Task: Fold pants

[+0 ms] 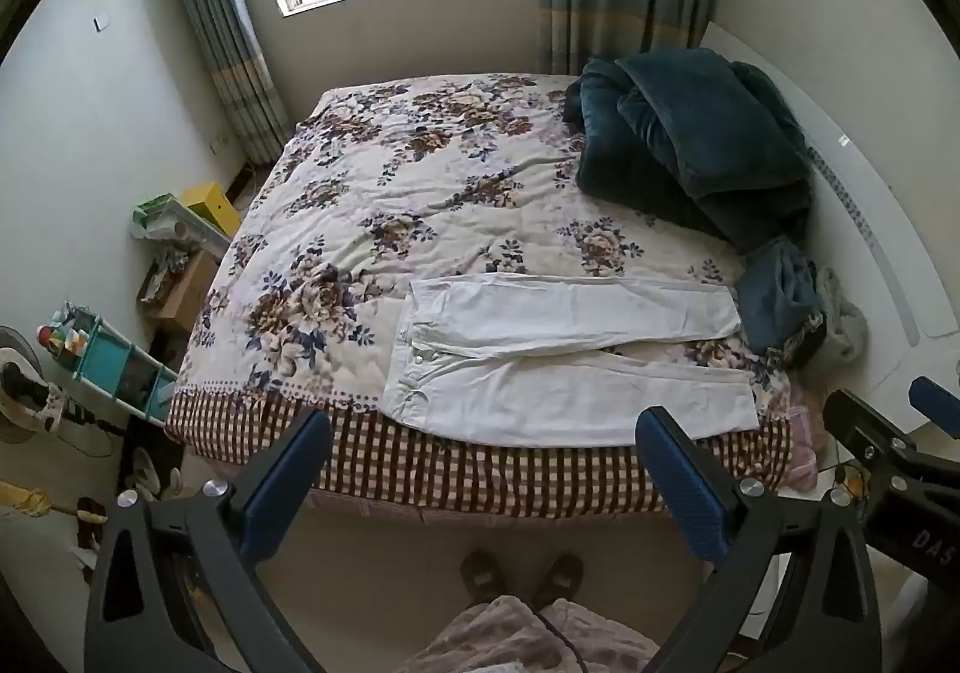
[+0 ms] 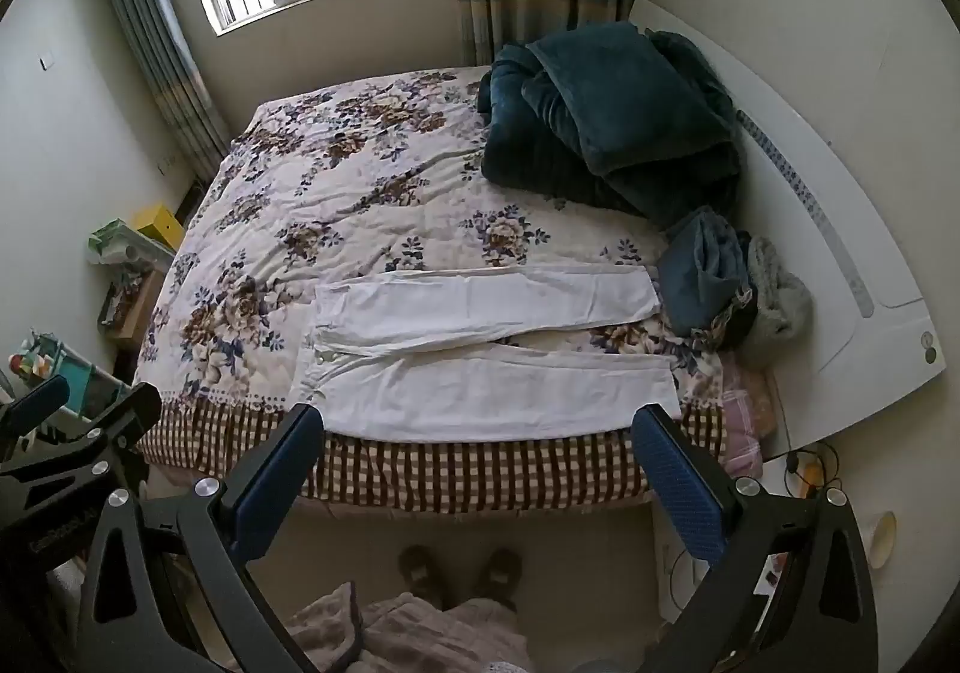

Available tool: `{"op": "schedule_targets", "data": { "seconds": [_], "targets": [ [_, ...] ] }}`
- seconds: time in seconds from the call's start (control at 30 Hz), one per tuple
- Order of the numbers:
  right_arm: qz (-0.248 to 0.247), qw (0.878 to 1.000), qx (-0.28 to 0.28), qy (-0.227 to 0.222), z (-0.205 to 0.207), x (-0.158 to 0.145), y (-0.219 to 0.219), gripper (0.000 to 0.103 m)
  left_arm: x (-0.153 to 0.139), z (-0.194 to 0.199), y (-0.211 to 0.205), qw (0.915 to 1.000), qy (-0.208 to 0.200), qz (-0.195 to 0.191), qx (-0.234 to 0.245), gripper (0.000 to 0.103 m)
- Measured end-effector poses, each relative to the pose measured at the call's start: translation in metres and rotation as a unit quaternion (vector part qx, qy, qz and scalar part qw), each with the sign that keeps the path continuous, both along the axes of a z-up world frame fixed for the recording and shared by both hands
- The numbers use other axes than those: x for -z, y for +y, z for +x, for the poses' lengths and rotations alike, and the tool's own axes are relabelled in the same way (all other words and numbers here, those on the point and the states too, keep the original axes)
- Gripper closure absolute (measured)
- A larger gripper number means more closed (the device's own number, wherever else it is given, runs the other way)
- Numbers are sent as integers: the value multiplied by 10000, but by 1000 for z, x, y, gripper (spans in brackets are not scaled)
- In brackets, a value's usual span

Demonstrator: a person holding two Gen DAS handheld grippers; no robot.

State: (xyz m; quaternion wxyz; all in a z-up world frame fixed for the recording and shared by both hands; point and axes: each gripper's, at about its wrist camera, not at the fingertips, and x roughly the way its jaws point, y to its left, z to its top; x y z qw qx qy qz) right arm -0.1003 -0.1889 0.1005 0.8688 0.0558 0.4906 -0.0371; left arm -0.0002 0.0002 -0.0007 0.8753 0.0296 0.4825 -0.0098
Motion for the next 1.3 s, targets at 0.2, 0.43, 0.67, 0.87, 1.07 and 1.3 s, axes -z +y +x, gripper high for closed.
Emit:
{"op": "schedule_targets", "data": {
  "seconds": [0.2, 0.43, 0.67, 0.87, 1.07, 1.3],
  "targets": [
    [-23, 10000, -3, 41, -1, -2, 2, 0, -1, 3, -5, 10000, 1, 19, 14, 0],
    [-29, 10000, -9, 10, -3, -5, 3, 0, -3, 1, -13, 10000, -41, 31, 20, 0],
    [-51, 10000, 19, -13, -3, -6, 4, 0, -10, -4, -10, 9999, -106, 18, 53, 0],
    [-53, 10000, 21, -14, -5, -9, 5, 0, -14, -2, -9, 9999, -109, 0, 52, 0],
    [-52, 10000, 34, -34, -1, -17, 3, 0, -16, -2, -9, 9999, -104, -14, 58, 0],
    [-50, 10000, 28, -46, -2, -18, 2, 0, -19, 0, -9, 9999, -104, -22, 50, 0]
  ]
}}
